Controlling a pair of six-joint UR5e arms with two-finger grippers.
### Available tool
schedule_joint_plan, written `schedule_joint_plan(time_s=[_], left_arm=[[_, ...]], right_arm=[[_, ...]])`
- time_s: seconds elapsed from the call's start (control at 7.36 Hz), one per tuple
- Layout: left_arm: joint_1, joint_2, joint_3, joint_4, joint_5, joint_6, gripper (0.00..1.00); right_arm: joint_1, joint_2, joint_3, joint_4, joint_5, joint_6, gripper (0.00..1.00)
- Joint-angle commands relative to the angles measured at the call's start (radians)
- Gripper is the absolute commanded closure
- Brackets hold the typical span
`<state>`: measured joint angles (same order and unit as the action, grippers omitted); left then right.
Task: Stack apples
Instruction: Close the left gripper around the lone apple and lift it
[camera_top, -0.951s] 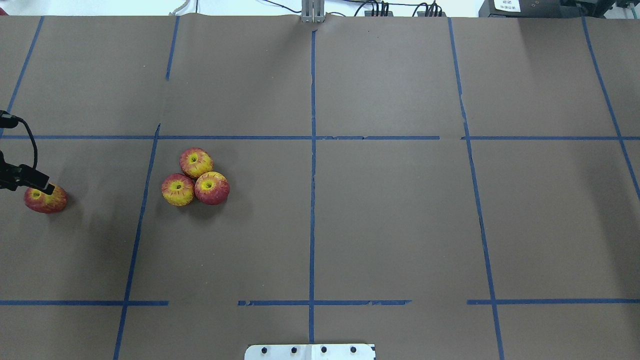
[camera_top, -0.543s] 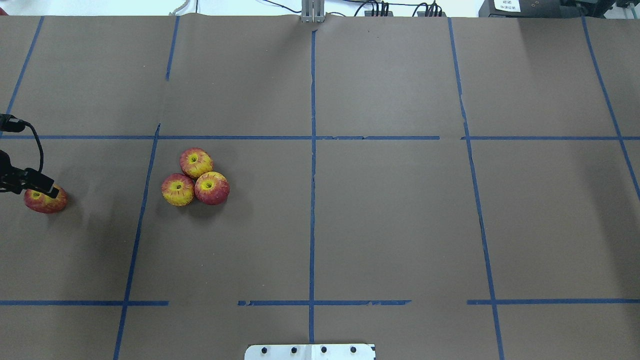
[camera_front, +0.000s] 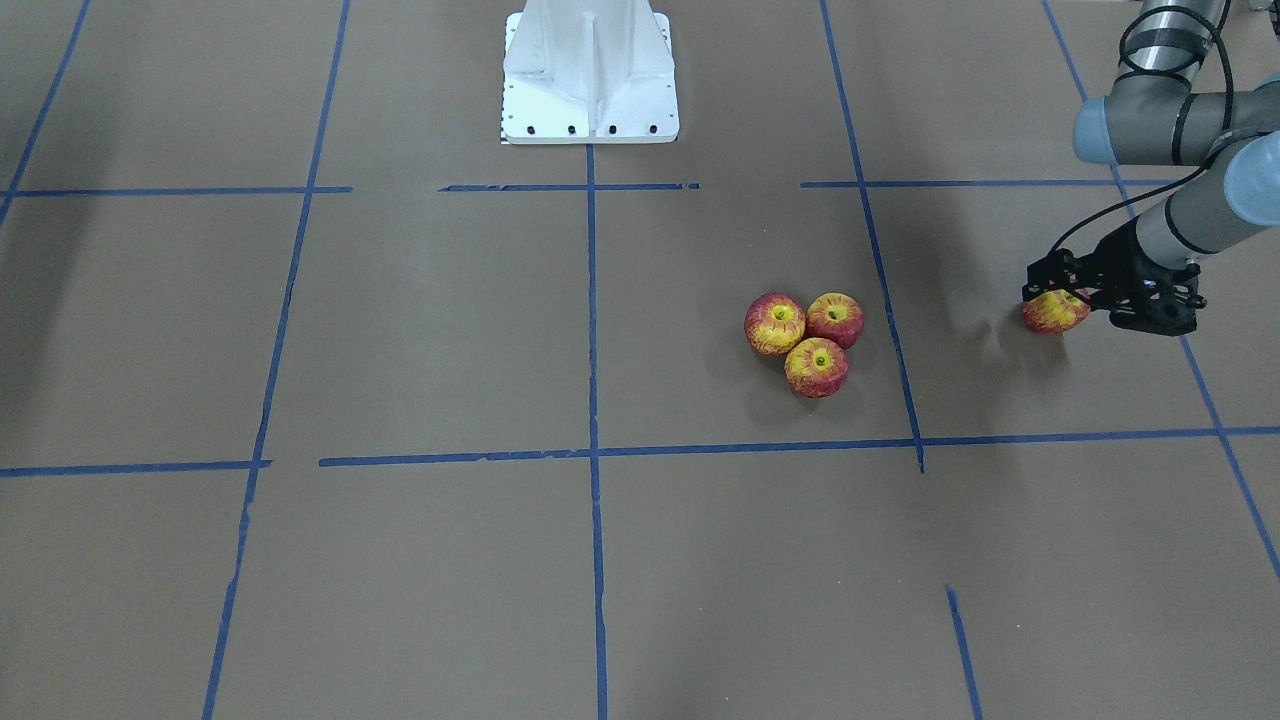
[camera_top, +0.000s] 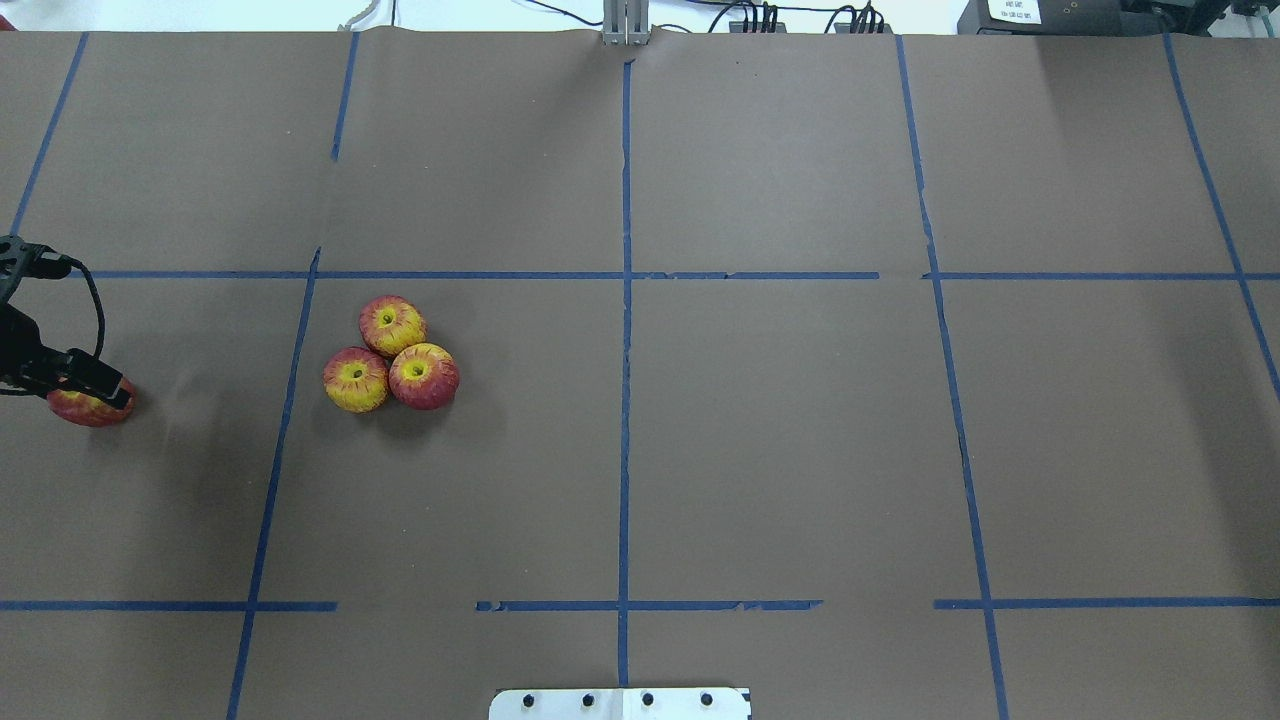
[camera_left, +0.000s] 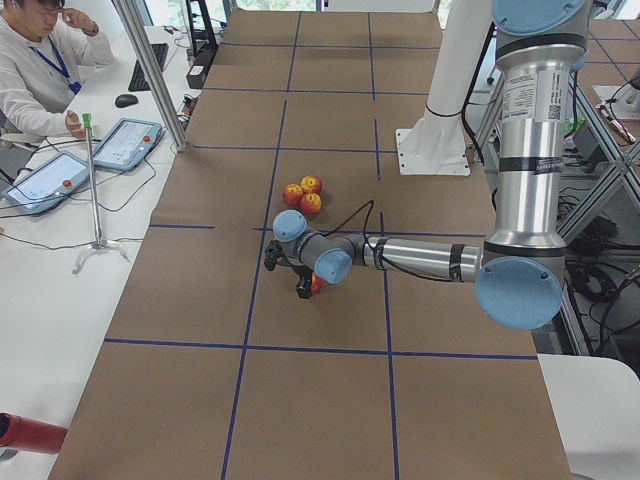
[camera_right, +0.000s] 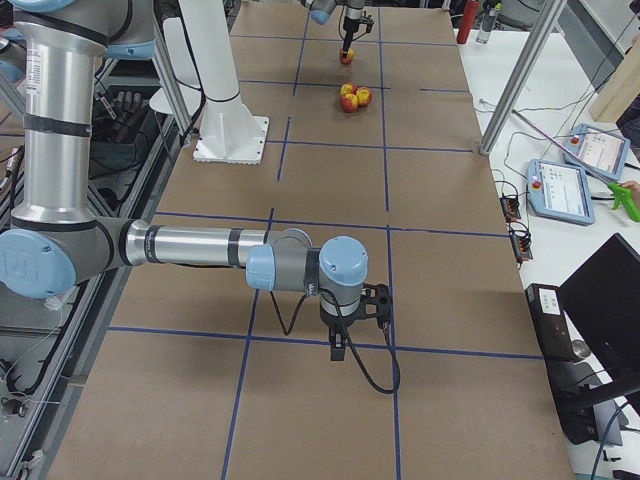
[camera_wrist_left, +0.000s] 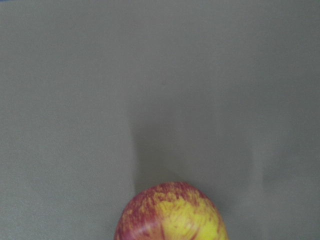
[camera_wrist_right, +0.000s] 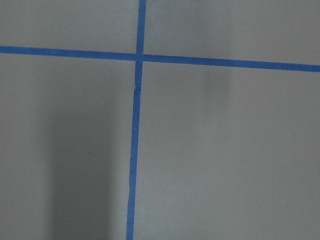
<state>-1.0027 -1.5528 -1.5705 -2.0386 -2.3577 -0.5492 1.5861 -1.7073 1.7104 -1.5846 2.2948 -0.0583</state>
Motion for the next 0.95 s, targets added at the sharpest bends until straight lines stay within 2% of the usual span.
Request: schedule_joint_plan(time_s=[0.0, 0.27, 0.41, 0.68, 0.81], left_arm=[[0.003, -0.015, 0.017, 0.000, 0.001, 0.000, 0.00], [0.003, -0.015, 0.030, 0.000, 0.001, 0.002, 0.00], [0.003, -0.015, 0.030, 0.000, 0.001, 0.003, 0.16], [0.003, -0.015, 0.020, 0.000, 0.001, -0.001, 0.94], [0.001, -0.015, -0.055, 0.012, -0.002, -0.008, 1.00]], right_arm=[[0.000, 0.000, 0.000, 0.000, 0.000, 0.000, 0.00], [0.000, 0.000, 0.000, 0.000, 0.000, 0.000, 0.00], [0.000, 0.000, 0.000, 0.000, 0.000, 0.000, 0.00], [0.000, 0.000, 0.000, 0.000, 0.000, 0.000, 0.00], [0.000, 0.000, 0.000, 0.000, 0.000, 0.000, 0.00]])
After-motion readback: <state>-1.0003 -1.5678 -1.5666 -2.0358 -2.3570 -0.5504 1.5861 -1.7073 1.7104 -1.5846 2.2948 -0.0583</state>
